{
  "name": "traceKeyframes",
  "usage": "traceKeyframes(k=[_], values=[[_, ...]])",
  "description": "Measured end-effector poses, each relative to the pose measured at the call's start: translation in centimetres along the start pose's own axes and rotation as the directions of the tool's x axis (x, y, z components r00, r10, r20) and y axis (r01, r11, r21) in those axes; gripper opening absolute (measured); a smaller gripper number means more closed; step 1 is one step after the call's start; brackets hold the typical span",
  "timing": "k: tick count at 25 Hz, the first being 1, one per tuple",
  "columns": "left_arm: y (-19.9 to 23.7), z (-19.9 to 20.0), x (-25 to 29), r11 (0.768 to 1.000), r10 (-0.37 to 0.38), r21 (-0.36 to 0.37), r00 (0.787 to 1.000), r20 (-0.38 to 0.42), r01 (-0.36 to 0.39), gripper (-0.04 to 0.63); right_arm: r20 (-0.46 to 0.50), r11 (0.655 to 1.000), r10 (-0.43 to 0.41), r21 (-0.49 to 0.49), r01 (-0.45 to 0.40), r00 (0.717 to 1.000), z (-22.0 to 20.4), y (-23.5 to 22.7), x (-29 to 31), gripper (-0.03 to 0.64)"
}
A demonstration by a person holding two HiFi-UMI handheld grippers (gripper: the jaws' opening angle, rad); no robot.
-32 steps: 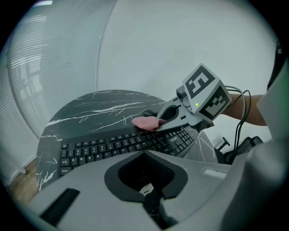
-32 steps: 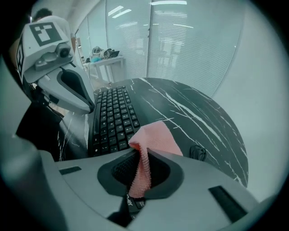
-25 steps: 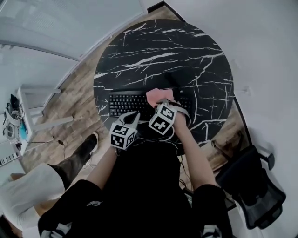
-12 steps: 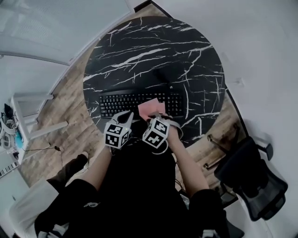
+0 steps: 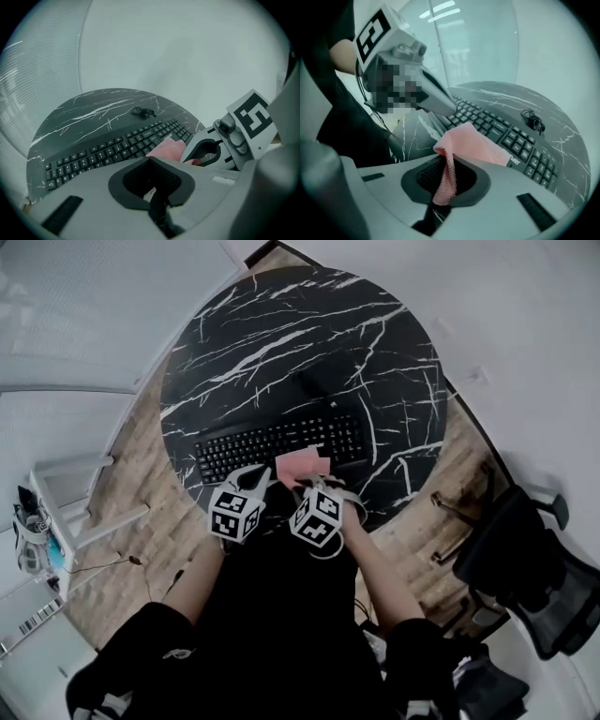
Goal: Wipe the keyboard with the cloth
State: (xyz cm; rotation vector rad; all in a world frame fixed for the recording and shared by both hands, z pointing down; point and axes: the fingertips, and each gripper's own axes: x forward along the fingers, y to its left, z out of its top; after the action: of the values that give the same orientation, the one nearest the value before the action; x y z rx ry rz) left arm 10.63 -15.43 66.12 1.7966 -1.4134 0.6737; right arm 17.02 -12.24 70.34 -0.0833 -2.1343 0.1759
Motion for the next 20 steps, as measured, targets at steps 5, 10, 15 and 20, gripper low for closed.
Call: traceKeyframes(k=[5, 10, 15, 20], values=[[-0.9, 4.5, -0.8, 0.998, -0.010, 0.067, 0.997, 0.083, 0.004, -0.002, 0.266, 0.970, -0.177, 0.210, 0.122, 0.947, 3.6, -4.1, -6.6, 0.017], [-2.8, 8.9, -0.3, 0.992, -0.051, 0.120, 0.988, 0.148, 0.034, -0.002, 0.397, 0.901, -0.401, 0.333, 0.278, 0.825, 5.8, -10.7, -14.4, 0.017], [-4.3, 10.1, 0.6, 0.991, -0.068, 0.122, 0.987, 0.148, 0.050, -0.002, 0.352, 0.884, -0.463, 0.241, 0.400, 0.813, 6.7, -15.7, -16.9, 0.017], [-4.1, 9.1, 1.8, 0.998, -0.038, 0.058, 0.991, 0.127, 0.031, -0.002, 0.150, 0.898, -0.418, -0.081, 0.432, 0.896, 5.6, -18.1, -12.3, 0.017]])
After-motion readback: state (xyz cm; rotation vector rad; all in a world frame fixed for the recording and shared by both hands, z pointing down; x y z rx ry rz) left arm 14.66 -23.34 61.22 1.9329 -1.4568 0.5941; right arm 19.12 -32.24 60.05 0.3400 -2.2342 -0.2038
